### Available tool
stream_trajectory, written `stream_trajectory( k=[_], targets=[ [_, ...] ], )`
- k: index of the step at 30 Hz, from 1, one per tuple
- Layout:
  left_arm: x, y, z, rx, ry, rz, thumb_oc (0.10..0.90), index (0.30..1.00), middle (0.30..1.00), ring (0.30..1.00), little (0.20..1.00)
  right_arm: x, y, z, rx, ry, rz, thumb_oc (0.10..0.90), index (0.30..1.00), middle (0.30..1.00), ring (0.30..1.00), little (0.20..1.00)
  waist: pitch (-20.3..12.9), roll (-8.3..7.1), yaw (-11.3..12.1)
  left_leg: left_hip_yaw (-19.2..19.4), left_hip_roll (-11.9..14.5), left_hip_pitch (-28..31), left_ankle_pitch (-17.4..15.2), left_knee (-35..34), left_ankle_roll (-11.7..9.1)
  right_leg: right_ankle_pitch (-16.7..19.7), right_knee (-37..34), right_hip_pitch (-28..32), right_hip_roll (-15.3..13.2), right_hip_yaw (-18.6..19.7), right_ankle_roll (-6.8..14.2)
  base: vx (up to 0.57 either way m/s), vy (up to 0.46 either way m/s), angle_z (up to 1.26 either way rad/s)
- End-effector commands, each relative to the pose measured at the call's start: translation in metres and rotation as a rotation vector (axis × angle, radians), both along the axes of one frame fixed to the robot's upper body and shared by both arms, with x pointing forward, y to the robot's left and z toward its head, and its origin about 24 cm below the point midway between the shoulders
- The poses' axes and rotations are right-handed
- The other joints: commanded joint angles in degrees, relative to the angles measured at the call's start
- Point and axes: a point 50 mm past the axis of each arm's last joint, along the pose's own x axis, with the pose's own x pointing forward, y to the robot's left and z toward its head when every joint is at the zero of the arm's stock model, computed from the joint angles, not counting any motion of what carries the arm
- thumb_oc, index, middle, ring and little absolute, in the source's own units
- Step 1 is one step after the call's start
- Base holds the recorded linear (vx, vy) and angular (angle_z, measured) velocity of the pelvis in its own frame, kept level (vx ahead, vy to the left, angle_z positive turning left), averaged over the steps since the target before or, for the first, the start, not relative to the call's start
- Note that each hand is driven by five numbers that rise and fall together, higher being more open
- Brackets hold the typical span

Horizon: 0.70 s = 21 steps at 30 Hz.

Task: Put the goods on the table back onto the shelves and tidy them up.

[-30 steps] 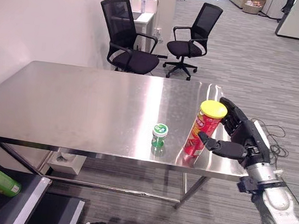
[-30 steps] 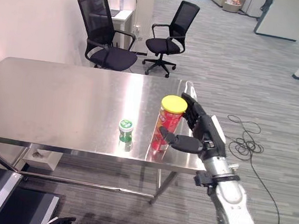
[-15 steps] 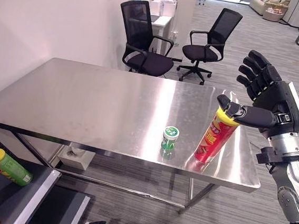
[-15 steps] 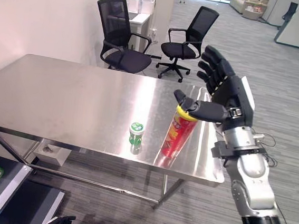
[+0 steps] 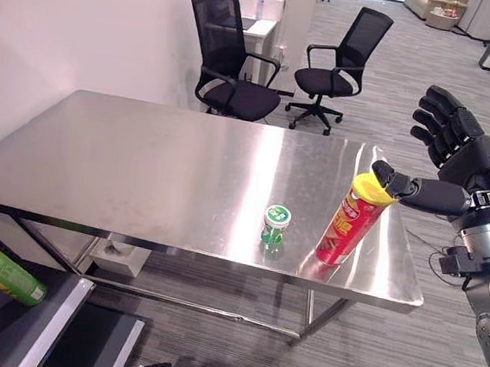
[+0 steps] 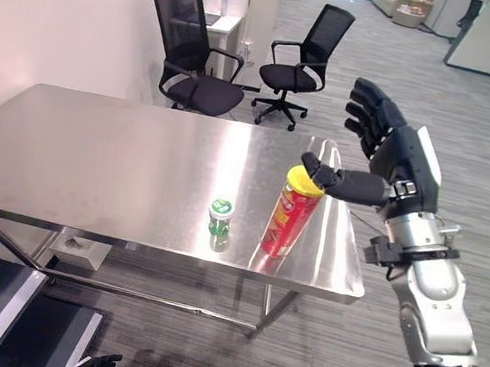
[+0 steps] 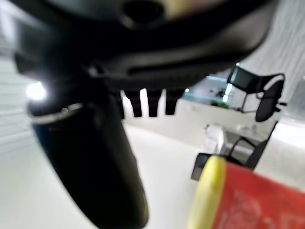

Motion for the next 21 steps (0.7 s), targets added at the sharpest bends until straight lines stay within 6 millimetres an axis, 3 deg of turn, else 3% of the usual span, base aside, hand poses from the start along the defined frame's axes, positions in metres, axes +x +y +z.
stream_trajectory(
  k=[1,9,21],
  targets=[
    [-0.007,-0.018,-0.005,-0.045,0.049,-0.102,0.800,0.900,0.900,0.900,0.900,-0.011,0.012,0.050,-0.060,-0.228,0.073,0.800,0.900,0.900,0.900,0.900,-2.43,-1.83,1.47,1.17,-0.27,-1.20,-1.87,0.24,-0.72,-3.39,0.69,0.47,-0.26,2.14,2.37,0.00,0.000,0.00],
    [-0.007,-0.017,-0.005,-0.051,0.049,-0.090,0.800,0.900,0.900,0.900,0.900,-0.001,0.022,0.028,-0.026,-0.110,0.154,0.800,0.900,0.900,0.900,0.900,-2.19,-1.72,1.71,1.09,-0.16,-1.25,-1.62,0.24,-0.78,-3.45,0.63,0.55,-0.16,2.05,2.17,0.00,0.000,0.00],
    [-0.005,-0.015,-0.004,-0.047,0.044,-0.069,0.800,0.900,0.900,0.900,0.900,0.001,0.031,0.018,-0.010,-0.081,0.186,0.800,0.900,0.900,0.900,0.900,-2.11,-1.81,2.03,0.67,-0.27,-1.13,-1.68,0.24,-0.72,-3.68,0.75,0.85,-0.13,1.66,2.02,0.00,0.000,0.00]
  ],
)
